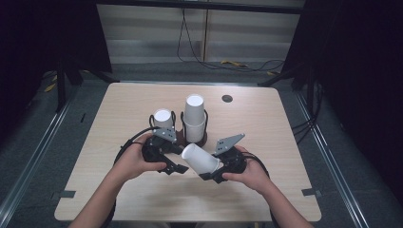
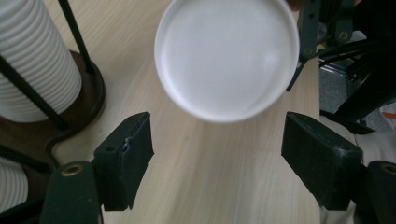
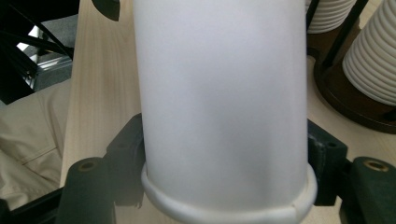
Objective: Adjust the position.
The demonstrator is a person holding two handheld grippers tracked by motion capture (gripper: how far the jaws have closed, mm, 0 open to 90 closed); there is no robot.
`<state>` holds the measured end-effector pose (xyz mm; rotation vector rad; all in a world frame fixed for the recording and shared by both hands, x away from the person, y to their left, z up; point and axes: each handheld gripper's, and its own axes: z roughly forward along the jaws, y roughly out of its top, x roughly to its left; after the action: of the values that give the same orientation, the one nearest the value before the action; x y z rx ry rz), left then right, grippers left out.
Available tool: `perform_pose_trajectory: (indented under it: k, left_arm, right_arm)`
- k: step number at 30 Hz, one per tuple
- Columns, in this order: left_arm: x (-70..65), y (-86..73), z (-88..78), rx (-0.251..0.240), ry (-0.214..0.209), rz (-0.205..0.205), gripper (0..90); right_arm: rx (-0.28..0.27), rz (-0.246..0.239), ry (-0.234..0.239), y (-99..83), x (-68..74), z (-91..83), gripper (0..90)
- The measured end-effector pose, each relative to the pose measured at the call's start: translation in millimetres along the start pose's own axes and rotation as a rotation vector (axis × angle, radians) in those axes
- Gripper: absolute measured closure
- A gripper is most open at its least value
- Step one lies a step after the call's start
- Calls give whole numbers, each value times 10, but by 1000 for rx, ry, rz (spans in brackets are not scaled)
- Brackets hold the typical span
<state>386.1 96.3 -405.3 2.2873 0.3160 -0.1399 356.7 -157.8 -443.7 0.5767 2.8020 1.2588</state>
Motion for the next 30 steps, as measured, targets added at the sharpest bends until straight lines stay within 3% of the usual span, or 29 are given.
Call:
perform_pose_trajectory:
  k: [7, 18, 21, 30]
  left_arm:
    - [-17, 127, 9, 39, -4, 52, 232]
    - [-39, 204, 117, 42, -41, 72, 242]
    - [-40, 199, 136, 77, -39, 91, 244]
    - [-41, 144, 198, 84, -46, 74, 248]
  right_arm:
    - [28, -25, 14, 5, 0, 17, 303]
    - [64, -35, 18, -9, 12, 37, 301]
    - [83, -48, 20, -1, 21, 39, 301]
    - [145, -81, 15, 25, 39, 46, 300]
